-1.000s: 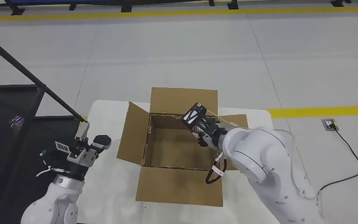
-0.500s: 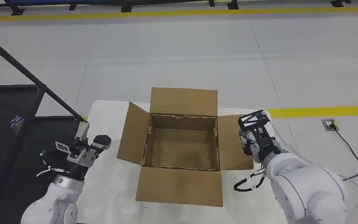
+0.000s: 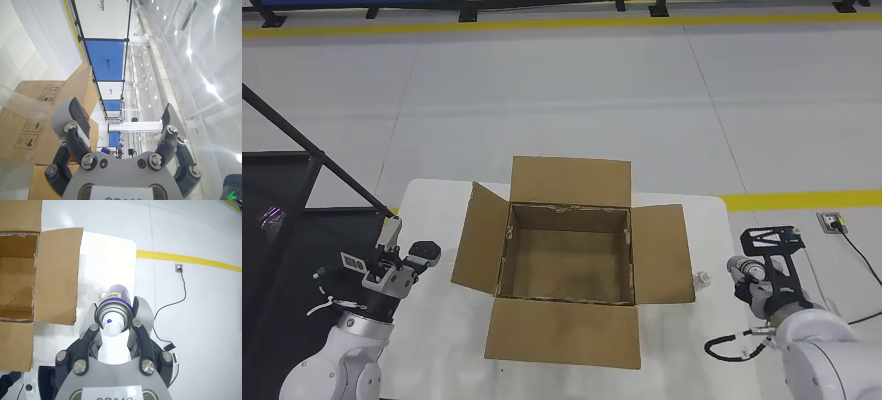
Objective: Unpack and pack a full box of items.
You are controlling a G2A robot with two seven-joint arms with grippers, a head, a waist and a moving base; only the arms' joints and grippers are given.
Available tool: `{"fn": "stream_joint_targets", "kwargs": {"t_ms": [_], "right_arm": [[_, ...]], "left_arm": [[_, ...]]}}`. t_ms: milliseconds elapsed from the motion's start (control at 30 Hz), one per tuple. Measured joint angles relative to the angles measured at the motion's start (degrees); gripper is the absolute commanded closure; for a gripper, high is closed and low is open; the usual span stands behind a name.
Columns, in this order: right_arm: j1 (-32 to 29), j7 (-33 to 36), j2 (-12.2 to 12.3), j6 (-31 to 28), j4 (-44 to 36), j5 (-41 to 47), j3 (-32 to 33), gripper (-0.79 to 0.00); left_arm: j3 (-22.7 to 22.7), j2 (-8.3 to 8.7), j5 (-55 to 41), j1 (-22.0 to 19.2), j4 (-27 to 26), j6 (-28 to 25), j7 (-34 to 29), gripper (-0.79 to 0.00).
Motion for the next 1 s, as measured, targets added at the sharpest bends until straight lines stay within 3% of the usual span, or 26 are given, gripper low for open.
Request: {"fn": "stream_joint_targets", "kwargs": {"t_ms": [733,1000], "right_arm": [[0.04,0.05,0.00,-0.03,0.00,-0.02,-0.04,0.000],[-2.91,-3.31,-0.01,-0.83,0.01,2.56,2.29,0.000]], "left_arm": [[0.00,0.00,0.00,0.00,0.00,0.00,0.00,-0.785],[0.23,0.02,0.08,0.21,-0.07,-0.08,0.23,-0.785]]}}
